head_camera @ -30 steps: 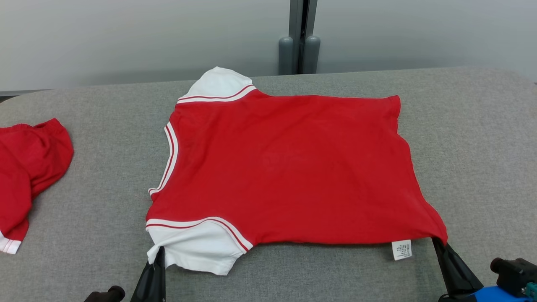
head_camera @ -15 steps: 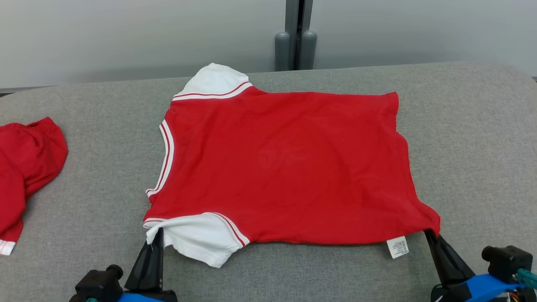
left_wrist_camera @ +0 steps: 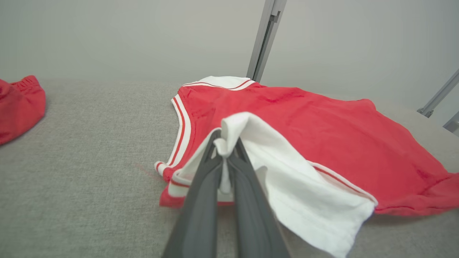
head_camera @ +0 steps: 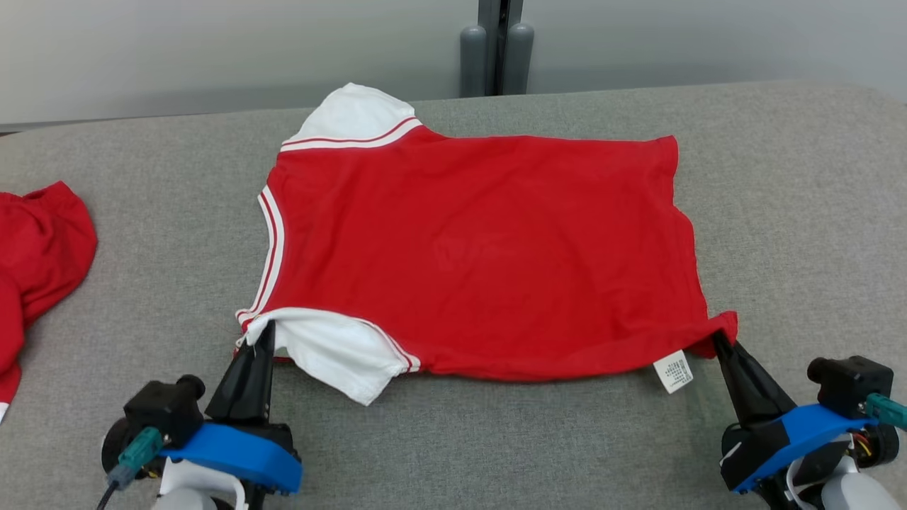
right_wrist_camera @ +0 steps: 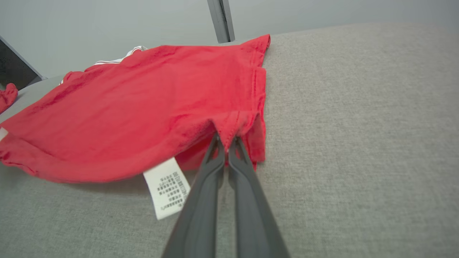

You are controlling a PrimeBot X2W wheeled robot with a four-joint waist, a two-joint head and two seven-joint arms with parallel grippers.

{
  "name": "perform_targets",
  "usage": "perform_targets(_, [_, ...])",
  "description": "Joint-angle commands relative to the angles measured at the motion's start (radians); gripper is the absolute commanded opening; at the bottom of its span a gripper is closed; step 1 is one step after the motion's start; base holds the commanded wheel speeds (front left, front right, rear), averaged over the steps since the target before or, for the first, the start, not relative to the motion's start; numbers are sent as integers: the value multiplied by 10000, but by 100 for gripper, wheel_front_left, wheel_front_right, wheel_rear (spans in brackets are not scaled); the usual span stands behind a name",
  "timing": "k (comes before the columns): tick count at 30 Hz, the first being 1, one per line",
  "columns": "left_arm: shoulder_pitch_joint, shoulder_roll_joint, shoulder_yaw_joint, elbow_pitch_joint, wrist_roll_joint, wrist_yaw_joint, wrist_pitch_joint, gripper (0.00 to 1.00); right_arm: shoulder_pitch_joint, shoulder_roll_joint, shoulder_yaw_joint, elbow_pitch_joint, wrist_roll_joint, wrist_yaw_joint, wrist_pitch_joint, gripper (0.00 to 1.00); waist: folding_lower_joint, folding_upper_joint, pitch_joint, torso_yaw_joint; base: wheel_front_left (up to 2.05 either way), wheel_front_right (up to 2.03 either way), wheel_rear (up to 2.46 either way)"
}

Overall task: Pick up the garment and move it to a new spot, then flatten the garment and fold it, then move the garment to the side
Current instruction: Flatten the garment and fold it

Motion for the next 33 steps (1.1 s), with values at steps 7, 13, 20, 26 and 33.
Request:
perform_targets(7, [-1106, 140, 34, 663, 67, -249, 46, 0, -836, -174, 175, 390, 89, 1, -12, 0, -1, -1, 357, 18, 0, 0, 0])
perform_targets(13, [-1975, 90, -78, 1428, 33, -466, 77, 0, -1468, -245, 301, 899, 145, 1, -65, 0, -1, -1, 630, 26, 0, 0, 0])
perform_targets(20, [-2820, 24, -276, 2442, 26, -677, -35, 0, -2116, -233, 502, 1478, 150, 1, -173, 0, -1, -1, 882, 15, 0, 0, 0])
perform_targets(26, [-3461, -91, -387, 3463, -75, -819, -198, 0, -2556, -260, 716, 1976, 104, 1, -454, 50, -1, -1, 1020, 18, 0, 0, 0])
perform_targets(33, [-3587, -407, -367, 4020, -19, -820, -526, 100, -2293, -377, 691, 2360, 194, 1, -859, 100, -1, -1, 801, 101, 0, 0, 0])
